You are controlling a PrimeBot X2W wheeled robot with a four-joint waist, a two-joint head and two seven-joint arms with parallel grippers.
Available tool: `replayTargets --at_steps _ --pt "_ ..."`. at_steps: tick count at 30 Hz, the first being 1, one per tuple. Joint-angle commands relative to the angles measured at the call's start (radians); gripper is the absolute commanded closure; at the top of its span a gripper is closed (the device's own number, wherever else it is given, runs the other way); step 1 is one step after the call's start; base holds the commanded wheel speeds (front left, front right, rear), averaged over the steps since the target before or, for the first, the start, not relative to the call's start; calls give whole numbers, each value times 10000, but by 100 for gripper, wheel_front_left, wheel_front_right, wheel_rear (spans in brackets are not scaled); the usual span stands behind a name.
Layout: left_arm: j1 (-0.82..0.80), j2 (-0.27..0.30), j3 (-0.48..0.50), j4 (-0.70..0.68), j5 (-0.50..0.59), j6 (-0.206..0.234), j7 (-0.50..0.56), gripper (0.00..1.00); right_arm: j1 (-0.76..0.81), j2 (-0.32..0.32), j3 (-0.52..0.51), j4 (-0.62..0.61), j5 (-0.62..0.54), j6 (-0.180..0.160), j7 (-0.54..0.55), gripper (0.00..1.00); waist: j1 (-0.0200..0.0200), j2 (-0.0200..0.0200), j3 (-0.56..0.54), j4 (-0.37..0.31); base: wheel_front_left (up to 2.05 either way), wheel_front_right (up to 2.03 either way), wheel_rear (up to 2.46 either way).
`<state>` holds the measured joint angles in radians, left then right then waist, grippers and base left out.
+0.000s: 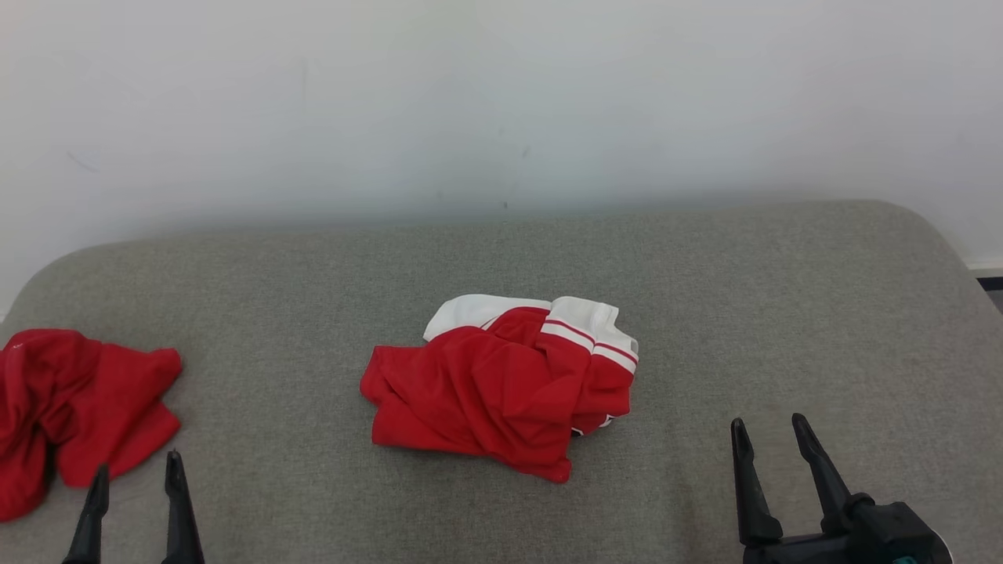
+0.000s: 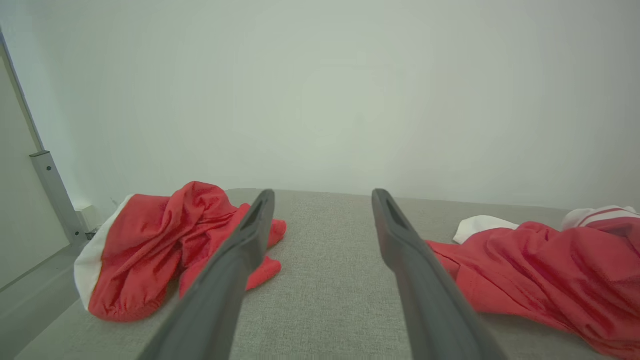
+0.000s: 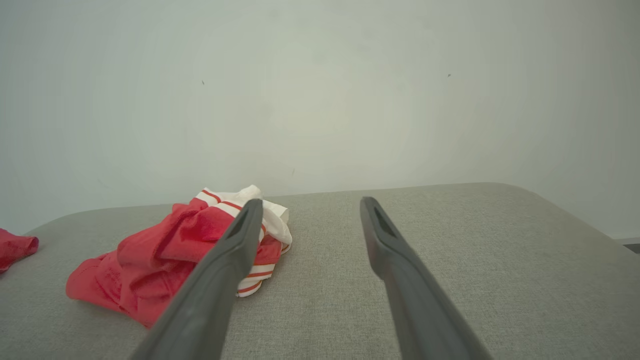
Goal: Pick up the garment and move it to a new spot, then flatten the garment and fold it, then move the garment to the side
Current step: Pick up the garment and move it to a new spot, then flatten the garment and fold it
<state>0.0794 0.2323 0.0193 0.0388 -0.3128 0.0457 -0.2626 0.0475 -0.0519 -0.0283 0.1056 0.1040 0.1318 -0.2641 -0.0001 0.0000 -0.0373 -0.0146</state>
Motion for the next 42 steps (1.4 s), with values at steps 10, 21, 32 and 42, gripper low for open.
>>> replayTargets --at_steps 10,21,32,42 --pt "640 -192 173 166 841 -657 -34 0 169 28 105 280 44 -22 -4 0 1 0 -82 156 0 0 0" --pt "338 -438 -309 315 1789 -991 -34 0 149 27 159 502 -175 -22 -4 0 1 0 -83 243 0 0 0" --pt "116 -496 -350 627 1970 -1062 -34 0 -30 28 134 731 -259 -22 -4 0 1 0 -47 113 0 0 0" --pt "150 -588 -138 723 1895 -1001 -34 0 -30 29 47 835 -263 -22 -4 0 1 0 -76 144 0 0 0"
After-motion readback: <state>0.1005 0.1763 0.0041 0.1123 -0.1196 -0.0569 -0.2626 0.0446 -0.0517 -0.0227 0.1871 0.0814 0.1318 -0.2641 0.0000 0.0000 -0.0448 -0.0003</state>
